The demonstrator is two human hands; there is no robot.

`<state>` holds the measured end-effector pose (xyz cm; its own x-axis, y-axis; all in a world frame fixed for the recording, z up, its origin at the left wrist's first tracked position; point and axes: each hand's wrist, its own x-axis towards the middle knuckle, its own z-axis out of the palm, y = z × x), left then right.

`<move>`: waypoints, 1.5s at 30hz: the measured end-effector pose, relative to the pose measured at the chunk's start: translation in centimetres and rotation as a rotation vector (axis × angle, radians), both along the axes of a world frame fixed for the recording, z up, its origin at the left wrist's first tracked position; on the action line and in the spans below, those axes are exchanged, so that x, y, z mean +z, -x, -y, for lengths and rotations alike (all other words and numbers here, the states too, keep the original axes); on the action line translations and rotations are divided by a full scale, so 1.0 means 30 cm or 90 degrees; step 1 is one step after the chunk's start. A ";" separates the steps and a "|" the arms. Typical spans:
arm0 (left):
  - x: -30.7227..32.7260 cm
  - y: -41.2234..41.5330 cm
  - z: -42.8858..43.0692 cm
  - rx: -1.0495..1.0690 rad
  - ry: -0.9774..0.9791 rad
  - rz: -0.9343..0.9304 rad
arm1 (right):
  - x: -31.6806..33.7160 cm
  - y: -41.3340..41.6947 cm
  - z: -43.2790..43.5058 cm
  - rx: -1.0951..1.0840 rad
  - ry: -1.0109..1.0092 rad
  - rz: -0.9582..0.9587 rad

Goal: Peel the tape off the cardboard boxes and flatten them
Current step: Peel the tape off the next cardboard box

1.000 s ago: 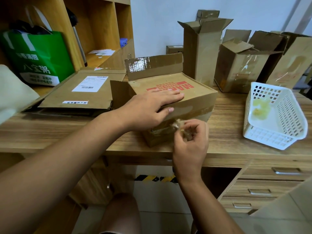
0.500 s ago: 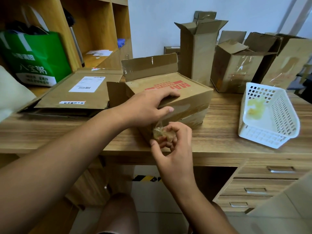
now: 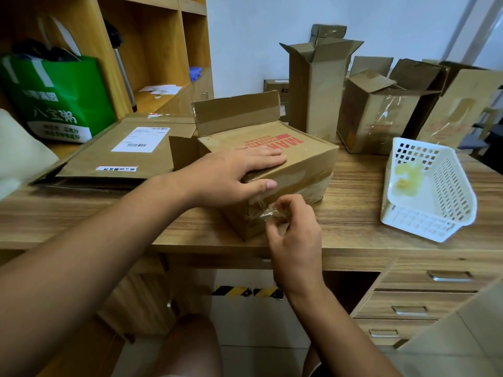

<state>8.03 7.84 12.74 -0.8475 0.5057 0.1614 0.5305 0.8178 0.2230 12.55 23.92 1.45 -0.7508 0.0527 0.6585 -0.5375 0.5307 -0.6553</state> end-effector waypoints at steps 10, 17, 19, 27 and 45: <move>-0.001 0.006 -0.004 -0.034 0.064 0.017 | -0.033 -0.026 -0.020 0.036 0.060 0.023; -0.022 0.014 -0.019 -0.046 0.046 -0.005 | -0.055 -0.084 0.007 0.043 0.080 0.026; -0.024 0.013 -0.025 -0.043 0.051 -0.011 | -0.066 -0.115 0.032 0.064 0.071 0.014; -0.012 0.007 -0.058 -0.014 0.060 0.002 | -0.059 -0.127 0.023 0.045 0.025 -0.018; 0.017 -0.023 -0.019 -0.052 0.050 -0.011 | -0.022 -0.036 -0.127 -0.018 0.094 -0.004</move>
